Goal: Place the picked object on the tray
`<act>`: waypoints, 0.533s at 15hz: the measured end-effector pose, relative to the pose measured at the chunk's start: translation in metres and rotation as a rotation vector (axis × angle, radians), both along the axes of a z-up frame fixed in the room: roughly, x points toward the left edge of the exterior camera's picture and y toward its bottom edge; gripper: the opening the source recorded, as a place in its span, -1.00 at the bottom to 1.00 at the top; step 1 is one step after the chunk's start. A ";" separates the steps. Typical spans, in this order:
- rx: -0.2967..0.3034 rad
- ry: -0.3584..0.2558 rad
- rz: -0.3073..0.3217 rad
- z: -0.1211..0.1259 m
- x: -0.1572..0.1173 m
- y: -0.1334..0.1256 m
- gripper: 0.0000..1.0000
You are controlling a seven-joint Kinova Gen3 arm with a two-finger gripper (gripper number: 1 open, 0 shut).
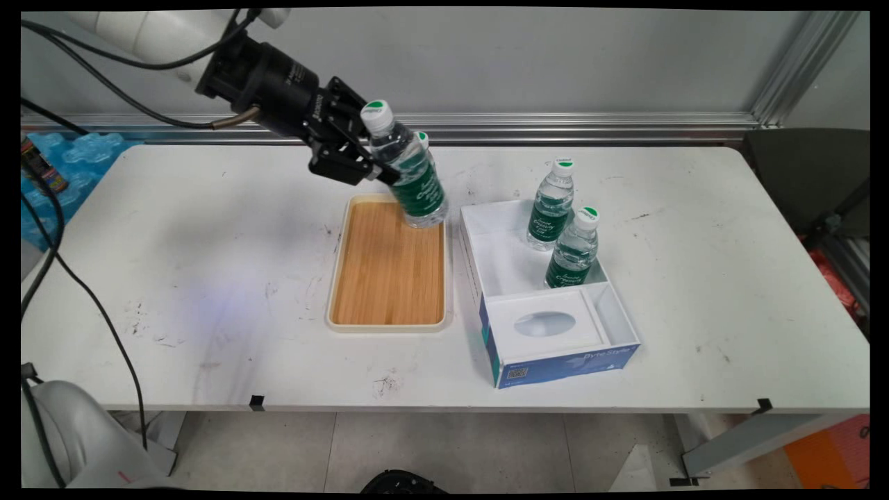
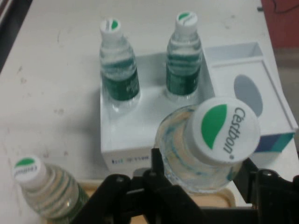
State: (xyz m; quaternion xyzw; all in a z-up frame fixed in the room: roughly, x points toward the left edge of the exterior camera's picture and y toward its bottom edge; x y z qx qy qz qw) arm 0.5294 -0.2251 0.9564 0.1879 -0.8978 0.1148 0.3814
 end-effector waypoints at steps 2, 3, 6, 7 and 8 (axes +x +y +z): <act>0.026 -0.026 0.010 0.000 0.002 0.002 -1.00; 0.043 -0.044 0.016 -0.002 0.003 0.003 -1.00; 0.070 -0.082 0.028 -0.017 0.003 0.005 -1.00; 0.077 -0.090 0.030 -0.023 0.003 0.004 -1.00; 0.083 -0.098 0.032 -0.029 0.002 0.004 -1.00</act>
